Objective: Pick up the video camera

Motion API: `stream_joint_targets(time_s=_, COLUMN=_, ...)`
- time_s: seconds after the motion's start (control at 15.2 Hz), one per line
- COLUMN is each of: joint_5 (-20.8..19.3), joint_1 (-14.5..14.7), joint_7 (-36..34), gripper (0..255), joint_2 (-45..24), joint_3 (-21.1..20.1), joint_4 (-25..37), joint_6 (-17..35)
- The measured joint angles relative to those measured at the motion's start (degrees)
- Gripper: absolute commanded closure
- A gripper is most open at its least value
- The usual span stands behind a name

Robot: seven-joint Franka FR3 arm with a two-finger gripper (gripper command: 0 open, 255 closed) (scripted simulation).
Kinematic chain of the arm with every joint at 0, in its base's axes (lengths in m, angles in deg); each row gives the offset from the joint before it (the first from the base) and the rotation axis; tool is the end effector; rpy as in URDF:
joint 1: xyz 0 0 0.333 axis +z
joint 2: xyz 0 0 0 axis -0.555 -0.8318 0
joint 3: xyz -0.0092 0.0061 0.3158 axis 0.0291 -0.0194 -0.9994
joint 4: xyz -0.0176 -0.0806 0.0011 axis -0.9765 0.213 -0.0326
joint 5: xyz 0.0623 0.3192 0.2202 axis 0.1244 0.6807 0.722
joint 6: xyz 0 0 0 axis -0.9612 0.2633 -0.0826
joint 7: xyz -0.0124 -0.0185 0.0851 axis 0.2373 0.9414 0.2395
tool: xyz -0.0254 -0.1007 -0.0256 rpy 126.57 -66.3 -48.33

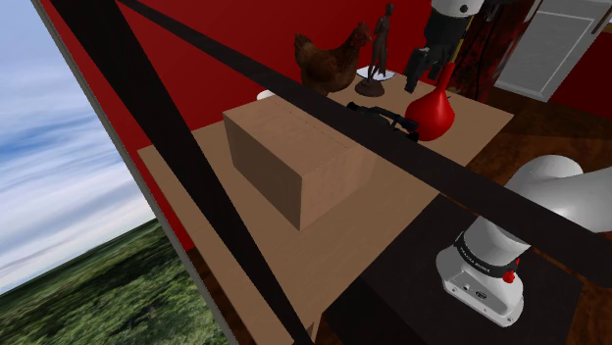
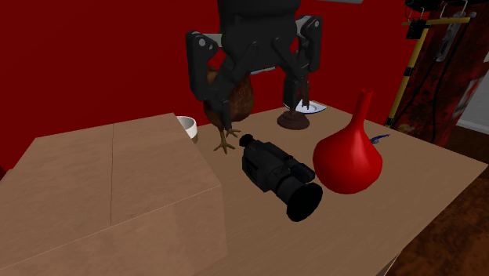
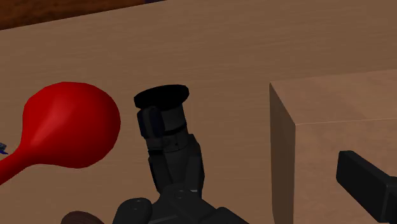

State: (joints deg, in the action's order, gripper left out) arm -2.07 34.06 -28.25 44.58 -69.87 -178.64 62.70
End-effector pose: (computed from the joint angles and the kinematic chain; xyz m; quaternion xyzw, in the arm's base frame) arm 0.3088 0.0002 0.6030 0.9964 -0.0213 0.0565 0.0597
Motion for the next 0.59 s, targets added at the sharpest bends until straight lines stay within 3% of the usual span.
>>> stream_joint_targets(time_s=0.2, joint_5=-0.4, joint_1=-0.2, joint_7=1.1, gripper=0, joint_2=-1.7, joint_3=1.2, joint_4=0.0, joint_6=1.4)
stream_joint_targets(time_s=0.59, joint_5=-1.7, joint_1=-1.3, joint_7=6.8, gripper=0, joint_2=-12.2, joint_3=6.8, joint_4=1.8, joint_6=8.4)
